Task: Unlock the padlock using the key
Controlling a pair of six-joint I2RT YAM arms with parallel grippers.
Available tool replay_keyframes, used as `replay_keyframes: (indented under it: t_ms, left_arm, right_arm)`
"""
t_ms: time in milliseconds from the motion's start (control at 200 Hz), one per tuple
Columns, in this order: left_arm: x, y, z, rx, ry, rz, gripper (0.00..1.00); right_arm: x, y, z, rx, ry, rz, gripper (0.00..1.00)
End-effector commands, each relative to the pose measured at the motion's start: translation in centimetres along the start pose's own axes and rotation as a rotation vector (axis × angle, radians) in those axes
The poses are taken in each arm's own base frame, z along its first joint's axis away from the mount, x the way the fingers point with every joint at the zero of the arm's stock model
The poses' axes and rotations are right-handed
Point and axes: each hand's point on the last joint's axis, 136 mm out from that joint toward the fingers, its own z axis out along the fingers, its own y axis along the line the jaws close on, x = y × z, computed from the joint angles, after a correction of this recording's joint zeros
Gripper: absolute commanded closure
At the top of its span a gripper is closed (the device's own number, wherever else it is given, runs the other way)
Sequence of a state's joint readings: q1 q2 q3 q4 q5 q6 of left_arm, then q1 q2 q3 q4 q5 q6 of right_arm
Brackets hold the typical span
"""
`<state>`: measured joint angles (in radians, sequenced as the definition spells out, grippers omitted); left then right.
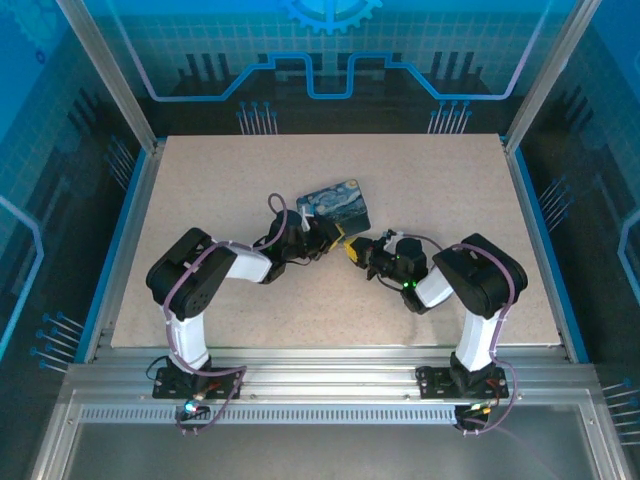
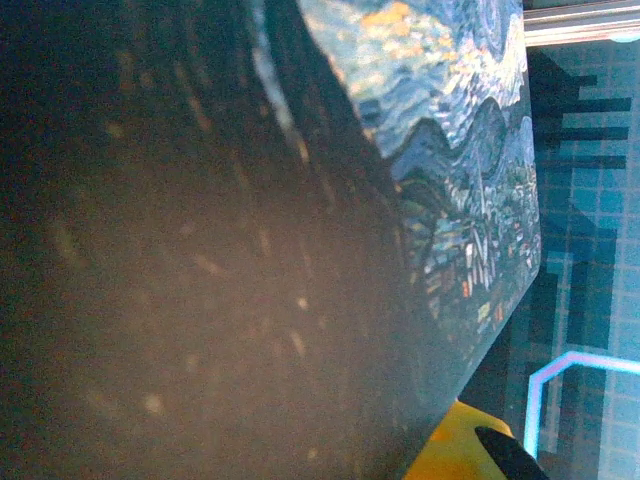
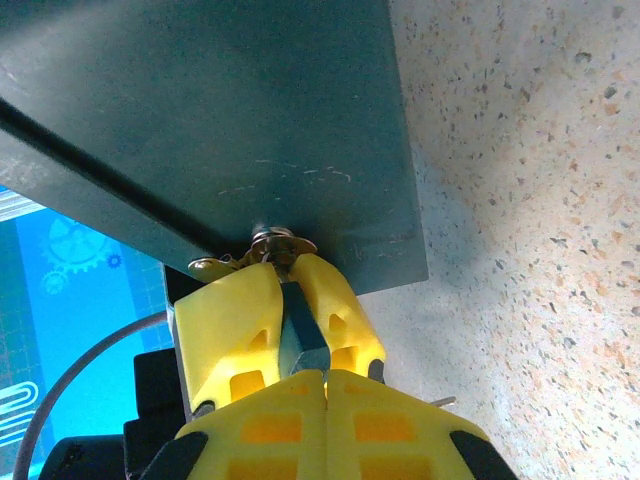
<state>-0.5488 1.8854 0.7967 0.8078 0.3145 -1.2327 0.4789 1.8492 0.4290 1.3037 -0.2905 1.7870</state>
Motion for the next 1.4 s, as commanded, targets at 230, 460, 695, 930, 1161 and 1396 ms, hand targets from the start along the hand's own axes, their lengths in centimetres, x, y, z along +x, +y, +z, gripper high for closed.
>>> replay_keyframes:
  t_ms: [230,460,695,930,1161,1396]
  left_arm:
    - [6.6,-2.9,-0.4,0.107,0.253,0.041,1.00]
    - [4.6,-2.2,-1.0,0.067,0.204,0.039,1.00]
    - [2.4,-1.0,-1.7,-0.047,0.134,0.045,1.00]
    - [1.6,-0.8,-2.1,-0.111,0.103,0.080,1.00]
    - [1.9,-1.2,-2.1,-0.138,0.097,0.099,1.00]
    - [2.4,-1.6,-1.8,-0.131,0.111,0.094,1.00]
  right_arm:
    - [-1.0,2.7,1.2,-0.054,-0.059,-0.045,1.00]
    - [-0.8,1.4,0.3,-0.026,-0.051,-0.045,0.98]
    - [-0.7,-0.6,-1.4,0.024,-0.056,-0.036,0.79]
    - [0.1,-2.2,-4.0,0.132,-0.041,-0.109,0.77]
    - [0.9,-2.9,-7.9,0.372,-0.038,-0.297,0.75]
    - [1.2,-1.5,-11.0,0.535,-0.029,-0.525,0.74]
